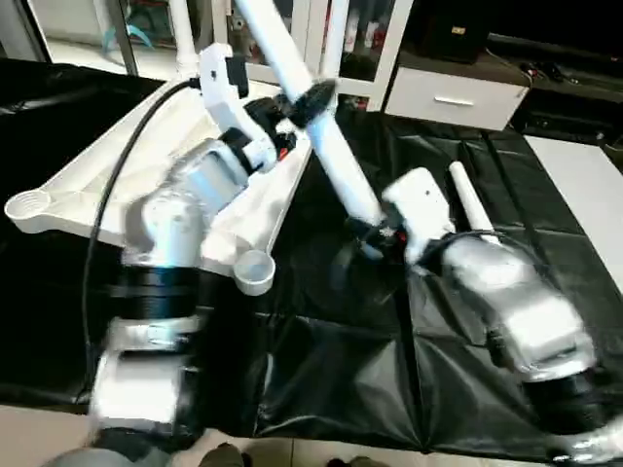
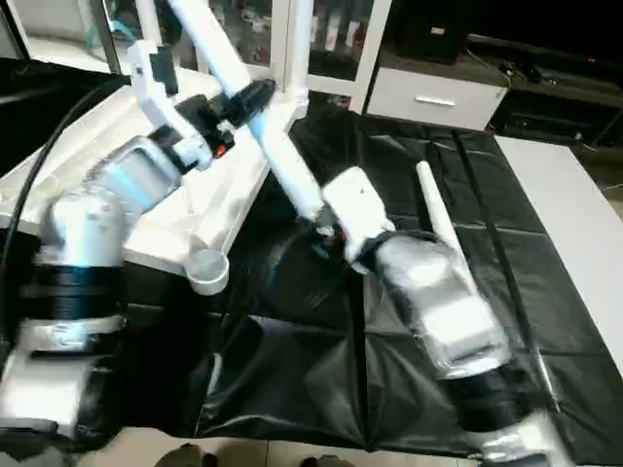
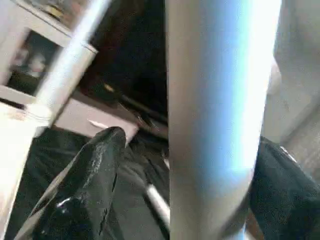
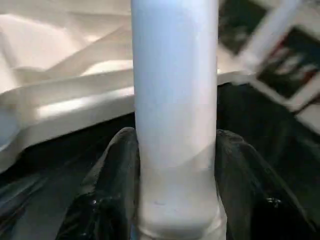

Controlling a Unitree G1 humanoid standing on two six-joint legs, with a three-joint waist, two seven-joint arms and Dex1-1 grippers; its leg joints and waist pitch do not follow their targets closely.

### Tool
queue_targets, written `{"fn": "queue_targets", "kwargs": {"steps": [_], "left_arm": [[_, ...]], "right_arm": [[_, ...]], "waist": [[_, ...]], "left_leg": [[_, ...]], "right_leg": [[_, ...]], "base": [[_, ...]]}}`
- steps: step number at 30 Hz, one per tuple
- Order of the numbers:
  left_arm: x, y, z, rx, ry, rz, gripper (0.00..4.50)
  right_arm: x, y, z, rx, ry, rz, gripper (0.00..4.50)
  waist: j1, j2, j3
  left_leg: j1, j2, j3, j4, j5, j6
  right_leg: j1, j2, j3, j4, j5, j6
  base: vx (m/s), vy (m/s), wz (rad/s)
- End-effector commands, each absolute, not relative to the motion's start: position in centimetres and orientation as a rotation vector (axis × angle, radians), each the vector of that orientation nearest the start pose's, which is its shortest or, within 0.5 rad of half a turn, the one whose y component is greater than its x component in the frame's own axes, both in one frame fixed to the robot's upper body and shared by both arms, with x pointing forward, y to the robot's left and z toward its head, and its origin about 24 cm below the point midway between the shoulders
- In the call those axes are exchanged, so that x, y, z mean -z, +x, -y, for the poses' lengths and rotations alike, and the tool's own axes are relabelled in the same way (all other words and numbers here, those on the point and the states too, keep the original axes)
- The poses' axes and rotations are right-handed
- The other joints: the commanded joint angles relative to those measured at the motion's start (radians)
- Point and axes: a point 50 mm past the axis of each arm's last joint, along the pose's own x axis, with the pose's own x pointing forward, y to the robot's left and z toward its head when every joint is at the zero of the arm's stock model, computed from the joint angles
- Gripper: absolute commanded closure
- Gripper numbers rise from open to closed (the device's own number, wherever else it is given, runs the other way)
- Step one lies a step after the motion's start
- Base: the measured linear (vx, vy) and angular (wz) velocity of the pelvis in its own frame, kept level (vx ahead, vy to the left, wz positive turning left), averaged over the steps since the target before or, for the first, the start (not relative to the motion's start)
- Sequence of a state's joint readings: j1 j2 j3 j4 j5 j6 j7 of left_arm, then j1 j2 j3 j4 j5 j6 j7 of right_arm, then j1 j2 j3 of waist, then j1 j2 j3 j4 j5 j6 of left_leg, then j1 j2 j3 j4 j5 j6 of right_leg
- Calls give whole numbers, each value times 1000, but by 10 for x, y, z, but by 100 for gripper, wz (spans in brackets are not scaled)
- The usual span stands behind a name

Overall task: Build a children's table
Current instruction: Pick table leg

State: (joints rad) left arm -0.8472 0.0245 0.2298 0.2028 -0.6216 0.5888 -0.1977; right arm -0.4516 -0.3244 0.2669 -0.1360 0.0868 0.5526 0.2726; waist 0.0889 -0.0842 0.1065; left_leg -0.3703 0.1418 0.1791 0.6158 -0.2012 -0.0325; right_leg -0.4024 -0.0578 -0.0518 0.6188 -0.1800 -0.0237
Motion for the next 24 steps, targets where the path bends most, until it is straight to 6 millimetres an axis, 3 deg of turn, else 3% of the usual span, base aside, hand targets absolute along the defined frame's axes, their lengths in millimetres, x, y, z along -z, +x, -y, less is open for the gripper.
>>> {"fn": "queue_targets", "kwargs": {"steps": [1, 4, 6, 15, 24], "left_arm": [[-207, 366, -100, 495, -580, 63, 69], [-198, 368, -102, 412, -605, 26, 105], [-197, 367, -100, 428, -597, 26, 105], [-197, 358, -84, 562, -602, 12, 191], [-199, 358, -87, 568, -624, 25, 264]], "right_arm": [[-134, 311, 112, -467, -414, -18, 263], [-134, 311, 107, -404, -466, 24, 264], [-133, 311, 106, -401, -469, 25, 264], [-131, 311, 99, -376, -481, 58, 264], [-131, 313, 100, -371, -477, 61, 264]], "waist": [[-4, 16, -81], [-7, 19, -80], [-9, 19, -80], [-9, 27, -77], [-13, 24, -77]], "left_leg": [[17, 87, -38, -78, -94, -32], [17, 86, -39, -79, -103, -26], [17, 86, -39, -80, -113, -25], [21, 87, -38, -82, -137, -31], [20, 87, -39, -83, -142, -30]], "right_leg": [[58, -101, 62, -63, -101, -208], [57, -98, 61, -62, -86, -196], [56, -99, 62, -64, -96, -194], [52, -98, 63, -64, -92, -193], [53, -97, 63, -64, -88, -192]], "base": [[0, 0, 0], [0, 0, 0], [0, 0, 0], [0, 0, 0], [0, 0, 0]]}}
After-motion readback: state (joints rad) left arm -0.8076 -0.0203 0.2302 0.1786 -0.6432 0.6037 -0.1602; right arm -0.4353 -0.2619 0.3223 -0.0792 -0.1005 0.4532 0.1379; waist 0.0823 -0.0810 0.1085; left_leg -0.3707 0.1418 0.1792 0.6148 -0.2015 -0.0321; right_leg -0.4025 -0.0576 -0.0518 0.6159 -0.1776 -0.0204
